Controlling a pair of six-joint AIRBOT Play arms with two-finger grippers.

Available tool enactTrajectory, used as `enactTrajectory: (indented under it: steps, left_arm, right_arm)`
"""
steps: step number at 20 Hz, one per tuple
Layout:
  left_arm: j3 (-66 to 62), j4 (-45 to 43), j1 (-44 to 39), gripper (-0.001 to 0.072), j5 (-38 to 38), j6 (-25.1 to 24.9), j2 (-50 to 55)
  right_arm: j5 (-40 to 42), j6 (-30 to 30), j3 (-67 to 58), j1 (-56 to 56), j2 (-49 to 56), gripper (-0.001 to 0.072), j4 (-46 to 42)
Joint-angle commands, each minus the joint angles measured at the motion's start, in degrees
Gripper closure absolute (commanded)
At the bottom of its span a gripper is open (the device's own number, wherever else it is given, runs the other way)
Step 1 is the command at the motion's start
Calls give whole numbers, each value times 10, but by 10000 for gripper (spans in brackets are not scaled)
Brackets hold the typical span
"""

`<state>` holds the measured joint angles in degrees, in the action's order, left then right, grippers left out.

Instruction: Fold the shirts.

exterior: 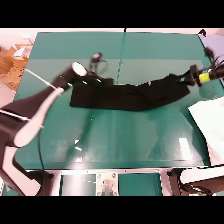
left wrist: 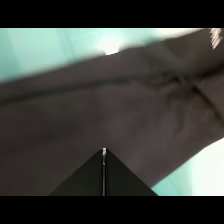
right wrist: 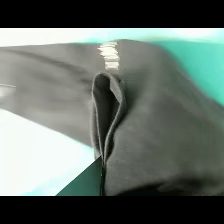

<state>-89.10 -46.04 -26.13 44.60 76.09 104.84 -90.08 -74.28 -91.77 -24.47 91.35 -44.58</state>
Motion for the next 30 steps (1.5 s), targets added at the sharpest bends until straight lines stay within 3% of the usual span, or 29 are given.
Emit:
enactTrajectory:
  steps: [1, 5, 11, 13, 17, 20, 22, 25, 30]
  left_arm:
    - [-5, 54, -93, 679, -117, -1, 60]
    - [-43, 97, -146, 679, -188, -1, 105]
    - [-66, 119, -142, 678, -185, -4, 118]
    - [-82, 117, -116, 679, -109, -21, 118]
    - [-173, 90, -13, 680, 196, -37, 118]
    - [-264, 31, 75, 680, 399, -13, 118]
    - [-316, -11, 130, 680, 490, 11, 118]
    - [-313, -59, 209, 680, 499, 37, 91]
    - [-313, -172, 285, 680, 484, 44, 53]
  right_arm:
    - [-45, -52, -46, 34, -72, 697, 46]
    - [-45, -79, -64, 83, -98, 696, 66]
    - [-14, -78, -64, 103, -97, 696, 38]
    - [-13, -78, -64, 103, -95, 696, -11]
    - [-11, -83, -46, 111, -92, 696, -15]
    - [8, -116, -45, 162, -93, 696, -5]
    - [50, -149, -39, 222, -92, 696, -5]
    - [163, -181, -17, 336, -73, 695, -7]
    - [466, -207, 6, 553, 52, 695, 4]
